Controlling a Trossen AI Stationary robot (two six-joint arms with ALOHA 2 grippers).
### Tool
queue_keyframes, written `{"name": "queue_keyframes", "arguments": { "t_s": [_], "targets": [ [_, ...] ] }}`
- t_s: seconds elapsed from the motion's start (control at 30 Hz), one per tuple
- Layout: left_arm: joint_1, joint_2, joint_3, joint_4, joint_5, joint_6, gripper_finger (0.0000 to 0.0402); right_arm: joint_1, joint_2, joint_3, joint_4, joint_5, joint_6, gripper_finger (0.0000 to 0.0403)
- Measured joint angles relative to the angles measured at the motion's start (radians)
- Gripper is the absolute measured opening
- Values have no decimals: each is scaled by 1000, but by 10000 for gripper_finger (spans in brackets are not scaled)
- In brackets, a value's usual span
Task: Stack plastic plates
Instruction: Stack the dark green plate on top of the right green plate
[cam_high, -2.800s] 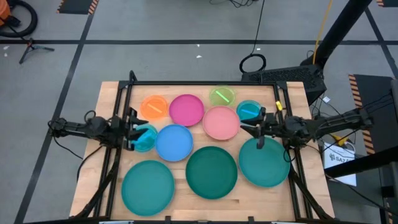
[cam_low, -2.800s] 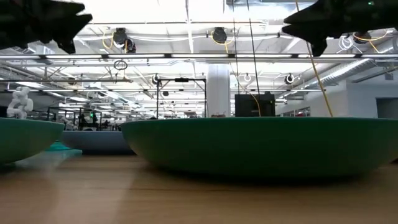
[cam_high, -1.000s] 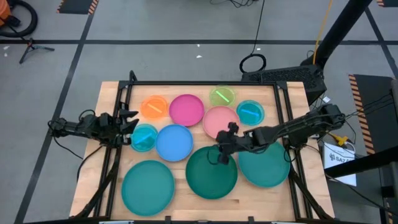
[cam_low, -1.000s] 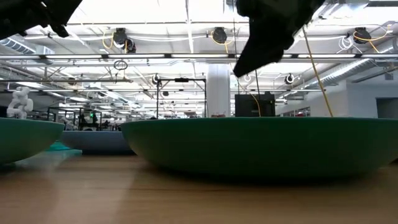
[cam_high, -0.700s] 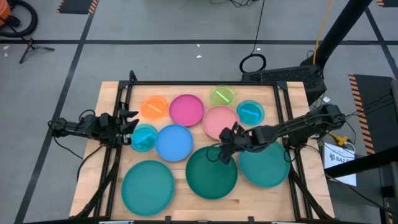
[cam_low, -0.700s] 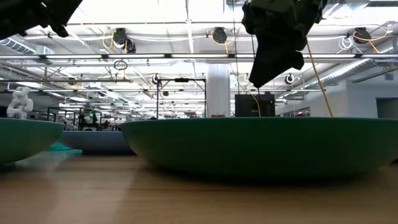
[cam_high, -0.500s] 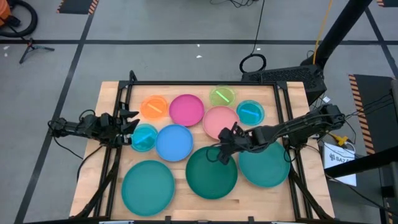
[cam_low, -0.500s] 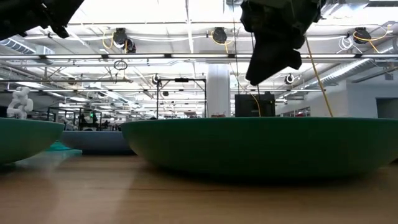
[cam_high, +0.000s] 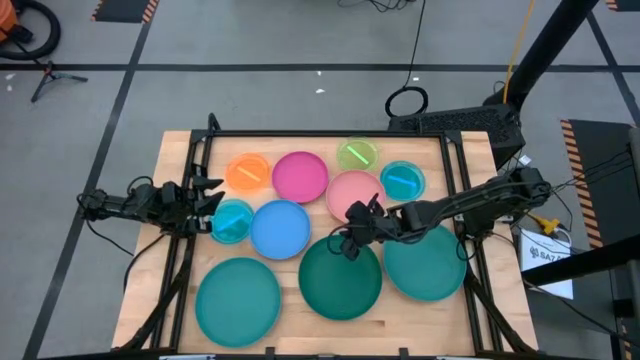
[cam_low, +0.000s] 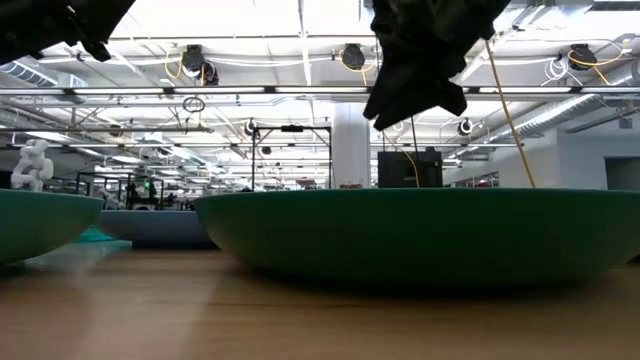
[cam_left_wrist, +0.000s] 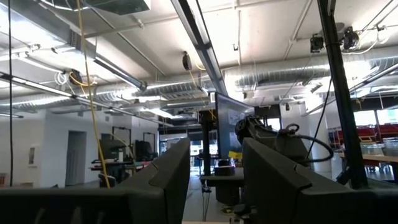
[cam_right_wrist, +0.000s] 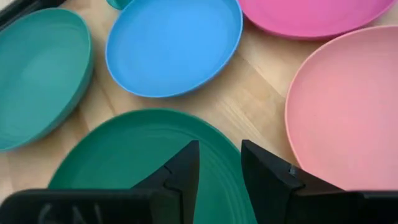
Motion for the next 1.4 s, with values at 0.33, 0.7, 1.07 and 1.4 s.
{"name": "queue_keyframes", "arguments": {
  "t_s": [0.33,0.7,1.07,1.4],
  "targets": [
    [0,0,0,-6,-2,5,154,0,108,99,-291,-129,146,114],
    [0,0,0,-15,-26,5,154,-26,222,179,-541,-241,261,114],
    [0,0,0,-23,-26,6,154,-40,227,179,-533,-259,231,141],
    [0,0,0,-26,-26,7,154,-41,227,179,-525,-255,216,204]
  ]
}}
